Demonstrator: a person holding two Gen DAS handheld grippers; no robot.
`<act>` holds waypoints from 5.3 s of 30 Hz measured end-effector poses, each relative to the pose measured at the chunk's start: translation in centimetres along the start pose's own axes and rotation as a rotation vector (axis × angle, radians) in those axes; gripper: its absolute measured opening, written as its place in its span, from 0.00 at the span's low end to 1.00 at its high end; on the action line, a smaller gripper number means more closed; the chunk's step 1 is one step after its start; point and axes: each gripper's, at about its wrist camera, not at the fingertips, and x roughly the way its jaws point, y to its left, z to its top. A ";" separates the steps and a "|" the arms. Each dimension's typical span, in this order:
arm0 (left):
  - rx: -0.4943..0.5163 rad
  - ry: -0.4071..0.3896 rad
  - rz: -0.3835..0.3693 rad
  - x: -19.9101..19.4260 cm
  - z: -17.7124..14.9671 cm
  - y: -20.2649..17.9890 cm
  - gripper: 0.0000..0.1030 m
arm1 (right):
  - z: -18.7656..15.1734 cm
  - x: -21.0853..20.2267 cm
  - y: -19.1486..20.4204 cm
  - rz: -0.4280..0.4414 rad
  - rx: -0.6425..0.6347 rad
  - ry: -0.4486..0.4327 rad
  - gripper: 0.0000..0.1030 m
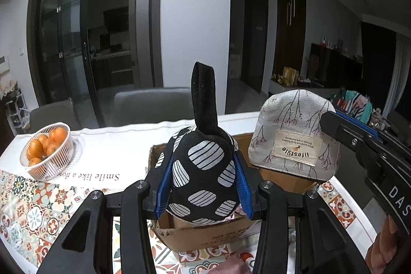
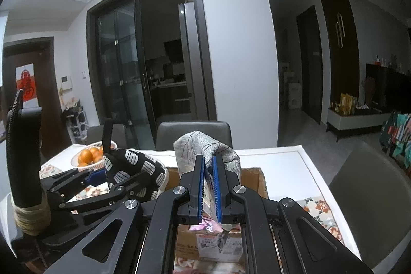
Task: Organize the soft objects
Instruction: 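Lift and carry the oven mitt and grey pouch over the box with both tools, then open both tools to drop the oven mitt and pouch into the box, then grasp the pink fuzzy towel with the left tool while the right tool grasps the white cloth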
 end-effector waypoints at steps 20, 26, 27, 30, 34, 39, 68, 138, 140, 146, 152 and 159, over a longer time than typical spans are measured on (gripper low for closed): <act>0.027 0.212 -0.038 8.7 -0.3 -0.8 0.48 | -2.1 7.9 -1.7 -0.036 -0.002 0.191 0.08; 0.043 0.247 -0.042 9.5 -0.8 -0.8 0.64 | -3.1 9.1 -2.1 -0.041 0.007 0.235 0.09; 0.043 0.242 -0.041 9.2 -0.9 -0.8 0.66 | -3.1 9.2 -2.3 -0.035 0.013 0.240 0.09; 0.044 0.230 -0.038 8.6 -0.8 -0.7 0.76 | -3.0 9.1 -2.6 -0.023 0.028 0.247 0.12; 0.036 0.209 -0.038 7.5 -0.6 -0.4 0.77 | -2.8 8.6 -3.1 -0.040 0.045 0.223 0.31; 0.057 0.173 -0.017 5.2 -0.6 -0.7 0.78 | -2.6 7.0 -3.0 -0.064 0.039 0.199 0.31; 0.016 0.024 0.085 -8.6 -2.4 -2.3 0.83 | -2.2 -5.2 -0.7 -0.090 0.023 0.074 0.42; 0.025 0.290 0.064 -0.8 -17.3 -6.0 0.84 | -16.7 1.8 -5.6 -0.019 0.031 0.456 0.57; 0.022 0.303 0.062 -0.3 -17.4 -5.9 0.84 | -16.9 2.5 -5.7 -0.012 0.029 0.466 0.58; -0.016 0.347 0.064 1.4 -17.7 -5.1 0.84 | -17.5 4.2 -5.8 0.008 0.034 0.490 0.59; -0.034 0.370 0.057 2.4 -18.0 -4.8 0.78 | -18.0 5.5 -5.6 0.010 0.025 0.511 0.59; -0.046 0.406 0.051 3.1 -18.4 -4.6 0.59 | -18.4 6.3 -5.1 0.011 -0.024 0.541 0.33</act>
